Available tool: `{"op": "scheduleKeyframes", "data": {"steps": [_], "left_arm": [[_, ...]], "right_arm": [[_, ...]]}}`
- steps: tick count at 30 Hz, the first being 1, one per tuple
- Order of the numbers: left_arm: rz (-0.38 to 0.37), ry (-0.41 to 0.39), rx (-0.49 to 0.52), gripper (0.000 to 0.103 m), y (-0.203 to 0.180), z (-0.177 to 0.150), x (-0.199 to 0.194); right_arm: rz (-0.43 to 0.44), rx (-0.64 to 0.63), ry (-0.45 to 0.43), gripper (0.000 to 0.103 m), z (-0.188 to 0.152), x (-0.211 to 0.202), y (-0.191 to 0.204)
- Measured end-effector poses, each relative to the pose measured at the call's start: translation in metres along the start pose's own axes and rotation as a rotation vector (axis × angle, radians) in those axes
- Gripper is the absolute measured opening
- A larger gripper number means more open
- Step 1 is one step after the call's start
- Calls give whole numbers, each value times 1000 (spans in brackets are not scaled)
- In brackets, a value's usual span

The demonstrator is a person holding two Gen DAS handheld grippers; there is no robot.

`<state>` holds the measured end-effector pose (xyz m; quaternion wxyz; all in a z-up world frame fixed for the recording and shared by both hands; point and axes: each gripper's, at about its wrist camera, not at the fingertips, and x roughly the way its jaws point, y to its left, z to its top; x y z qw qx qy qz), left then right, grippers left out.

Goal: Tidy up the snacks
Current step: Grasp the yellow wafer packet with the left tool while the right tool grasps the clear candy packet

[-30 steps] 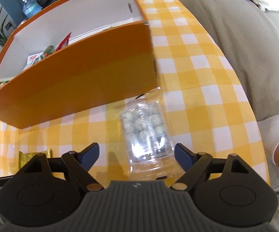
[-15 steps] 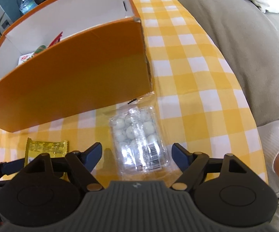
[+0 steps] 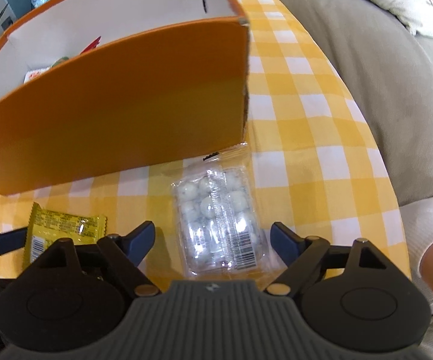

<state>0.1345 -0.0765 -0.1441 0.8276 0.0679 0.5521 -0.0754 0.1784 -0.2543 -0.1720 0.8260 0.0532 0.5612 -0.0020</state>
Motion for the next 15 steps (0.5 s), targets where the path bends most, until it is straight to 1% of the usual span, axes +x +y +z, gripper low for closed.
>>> {"op": "scheduleKeyframes", "data": {"steps": [2, 3, 7, 8, 9, 10, 13, 15], "left_arm": [[-9, 5, 3, 98, 2, 1, -1], [-10, 5, 7, 96, 3, 1, -2], [-16, -4, 22, 90, 2, 0, -4], [-17, -8, 25, 85, 1, -1, -5], [-21, -16, 31, 74, 0, -1, -6], [-22, -23, 34, 70, 2, 1, -5], [-28, -34, 44, 65, 6, 0, -10], [-35, -43, 34, 63, 8, -2, -11]], "right_arm": [[-30, -39, -8, 76, -1, 0, 7], [-49, -62, -16, 71, -2, -1, 10], [-40, -87, -35, 58, -2, -5, 11], [-39, -89, -34, 58, -3, -5, 10], [-38, -91, -36, 57, -3, -7, 10], [-37, -91, -37, 55, -4, -7, 9], [-27, -83, -38, 51, -3, -10, 7], [-12, -74, -32, 51, -2, -11, 5]]}}
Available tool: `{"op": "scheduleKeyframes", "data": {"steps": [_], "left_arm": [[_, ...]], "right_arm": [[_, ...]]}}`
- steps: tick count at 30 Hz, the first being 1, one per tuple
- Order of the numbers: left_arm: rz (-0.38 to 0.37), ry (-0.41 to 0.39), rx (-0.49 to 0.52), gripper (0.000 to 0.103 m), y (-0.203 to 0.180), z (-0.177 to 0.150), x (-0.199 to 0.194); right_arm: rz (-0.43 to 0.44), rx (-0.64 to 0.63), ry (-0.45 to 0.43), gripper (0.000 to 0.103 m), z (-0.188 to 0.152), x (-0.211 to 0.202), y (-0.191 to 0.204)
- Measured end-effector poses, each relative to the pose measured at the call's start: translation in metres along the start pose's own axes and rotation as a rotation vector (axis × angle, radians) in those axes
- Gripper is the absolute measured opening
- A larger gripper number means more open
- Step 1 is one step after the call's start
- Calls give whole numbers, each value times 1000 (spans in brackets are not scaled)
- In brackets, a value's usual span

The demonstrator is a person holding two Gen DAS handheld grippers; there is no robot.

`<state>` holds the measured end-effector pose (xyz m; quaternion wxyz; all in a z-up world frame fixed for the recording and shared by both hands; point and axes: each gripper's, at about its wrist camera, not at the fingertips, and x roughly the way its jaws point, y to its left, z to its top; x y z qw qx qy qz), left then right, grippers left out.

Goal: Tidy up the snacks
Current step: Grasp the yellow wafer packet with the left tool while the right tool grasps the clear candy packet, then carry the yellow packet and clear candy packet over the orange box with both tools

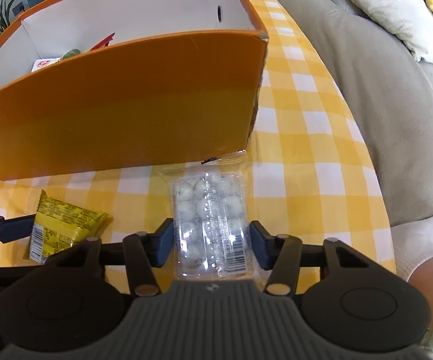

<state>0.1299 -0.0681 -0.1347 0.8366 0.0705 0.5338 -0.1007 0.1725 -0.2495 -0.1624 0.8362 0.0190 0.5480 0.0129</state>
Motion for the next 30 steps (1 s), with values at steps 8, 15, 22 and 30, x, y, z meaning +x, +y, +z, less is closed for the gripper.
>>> {"op": "scheduleKeyframes", "data": {"steps": [8, 15, 22, 30], "left_arm": [[-38, -7, -70, 62, 12, -7, -16], [-59, -51, -107, 62, 19, -6, -49], [-76, -179, -128, 62, 27, 3, -97], [-56, -317, -138, 62, 40, 33, -133]], "right_arm": [[90, 52, 20, 49, -2, -10, -4], [107, 23, -27, 49, -2, -39, 5], [125, -10, -126, 49, 2, -79, 11], [174, -38, -299, 49, 20, -128, 12]]}}
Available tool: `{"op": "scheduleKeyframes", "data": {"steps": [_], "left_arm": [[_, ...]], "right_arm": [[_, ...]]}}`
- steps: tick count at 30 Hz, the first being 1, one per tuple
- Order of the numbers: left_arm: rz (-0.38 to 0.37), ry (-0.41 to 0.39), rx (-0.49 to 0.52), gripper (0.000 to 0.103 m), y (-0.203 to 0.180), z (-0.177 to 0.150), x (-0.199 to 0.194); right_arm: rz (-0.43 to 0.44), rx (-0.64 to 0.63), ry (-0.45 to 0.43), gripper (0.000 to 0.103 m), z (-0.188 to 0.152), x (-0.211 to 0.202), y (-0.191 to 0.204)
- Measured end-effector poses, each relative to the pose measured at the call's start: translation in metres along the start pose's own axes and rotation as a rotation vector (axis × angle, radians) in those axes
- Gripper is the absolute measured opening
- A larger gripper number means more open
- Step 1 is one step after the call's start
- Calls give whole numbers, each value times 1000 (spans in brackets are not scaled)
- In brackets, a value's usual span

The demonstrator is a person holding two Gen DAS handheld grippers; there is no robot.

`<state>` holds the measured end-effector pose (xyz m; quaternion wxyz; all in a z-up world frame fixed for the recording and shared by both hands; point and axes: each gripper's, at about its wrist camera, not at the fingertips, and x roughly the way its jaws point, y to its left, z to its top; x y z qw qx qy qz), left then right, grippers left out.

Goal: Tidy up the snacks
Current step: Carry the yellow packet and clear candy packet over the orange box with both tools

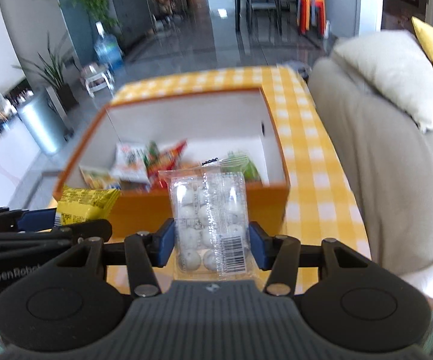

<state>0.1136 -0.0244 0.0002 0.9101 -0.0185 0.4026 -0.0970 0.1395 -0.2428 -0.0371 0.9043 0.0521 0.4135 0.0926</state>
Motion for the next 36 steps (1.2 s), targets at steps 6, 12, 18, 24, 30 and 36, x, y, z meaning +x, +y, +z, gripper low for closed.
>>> {"op": "scheduleKeyframes", "data": {"steps": [6, 12, 18, 24, 30, 36], "left_arm": [[31, -43, 32, 63, 5, 36, 12], [80, -27, 64, 63, 11, 62, 46], [134, 36, 74, 63, 25, 73, 84], [179, 131, 137, 63, 30, 69, 122], [197, 208, 221, 63, 25, 60, 150], [217, 264, 260, 63, 25, 55, 168]], "right_arm": [[36, 16, -80, 49, 29, 1, 2], [56, 65, -113, 49, 61, 24, 5], [9, 22, -110, 50, 86, 68, 14], [-12, -35, -58, 50, 95, 115, 10], [-17, -99, 11, 50, 101, 157, 4], [-30, -133, 59, 51, 95, 180, 4]]}}
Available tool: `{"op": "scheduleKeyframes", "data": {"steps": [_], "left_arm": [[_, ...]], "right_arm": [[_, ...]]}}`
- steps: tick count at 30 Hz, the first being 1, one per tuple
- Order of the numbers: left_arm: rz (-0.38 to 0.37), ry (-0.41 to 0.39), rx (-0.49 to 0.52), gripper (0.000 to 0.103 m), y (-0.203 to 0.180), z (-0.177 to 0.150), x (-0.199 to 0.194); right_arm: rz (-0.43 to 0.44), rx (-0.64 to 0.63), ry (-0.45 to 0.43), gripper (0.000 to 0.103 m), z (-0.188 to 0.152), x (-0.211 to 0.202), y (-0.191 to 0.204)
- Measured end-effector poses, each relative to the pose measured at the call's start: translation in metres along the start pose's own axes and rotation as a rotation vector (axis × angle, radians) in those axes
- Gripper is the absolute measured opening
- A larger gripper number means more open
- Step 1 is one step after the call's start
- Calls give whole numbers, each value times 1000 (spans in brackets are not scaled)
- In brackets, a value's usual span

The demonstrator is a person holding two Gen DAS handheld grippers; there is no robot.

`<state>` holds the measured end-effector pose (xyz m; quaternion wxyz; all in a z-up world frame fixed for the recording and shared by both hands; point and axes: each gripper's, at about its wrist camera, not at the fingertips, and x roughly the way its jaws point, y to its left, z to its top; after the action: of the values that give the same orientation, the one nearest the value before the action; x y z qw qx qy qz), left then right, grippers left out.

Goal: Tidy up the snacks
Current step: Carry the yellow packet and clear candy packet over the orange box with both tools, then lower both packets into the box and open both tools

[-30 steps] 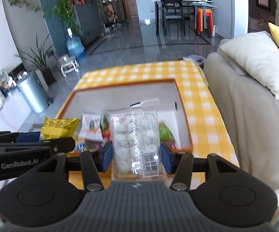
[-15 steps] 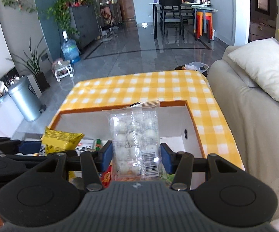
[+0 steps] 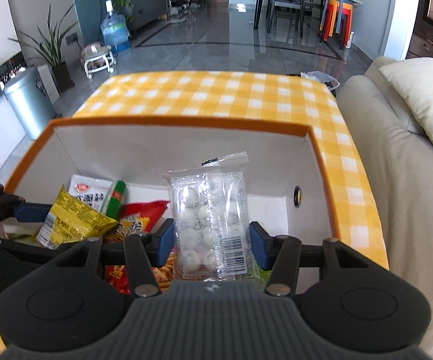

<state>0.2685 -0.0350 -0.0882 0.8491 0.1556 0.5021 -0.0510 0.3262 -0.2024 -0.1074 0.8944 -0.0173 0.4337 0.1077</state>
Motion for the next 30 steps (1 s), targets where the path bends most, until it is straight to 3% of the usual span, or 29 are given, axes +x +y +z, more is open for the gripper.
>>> {"op": "scheduleKeyframes", "data": {"steps": [5, 9, 12, 14, 21, 24, 28, 30], "left_arm": [[12, 24, 9, 66, -1, 1, 5], [16, 21, 17, 76, -1, 1, 2], [18, 13, 7, 77, 0, 2, -2], [21, 0, -3, 79, 2, 1, -7], [-5, -60, -68, 90, 12, -5, -37], [50, -90, -93, 91, 13, -8, -54], [8, -68, -117, 91, 15, -5, -73], [-23, -111, -134, 90, 18, -9, -88]], "right_arm": [[-8, -27, 30, 53, -5, 10, 6], [-14, -38, 25, 57, -3, 9, 8], [-13, -35, 20, 56, -4, 3, 9], [-16, -43, 2, 58, -2, -5, 11], [-7, -17, -94, 79, 9, -44, 10], [13, 32, -135, 81, 12, -65, 7], [10, 96, -190, 82, 13, -94, 4], [5, 112, -217, 82, 12, -110, 4]]}}
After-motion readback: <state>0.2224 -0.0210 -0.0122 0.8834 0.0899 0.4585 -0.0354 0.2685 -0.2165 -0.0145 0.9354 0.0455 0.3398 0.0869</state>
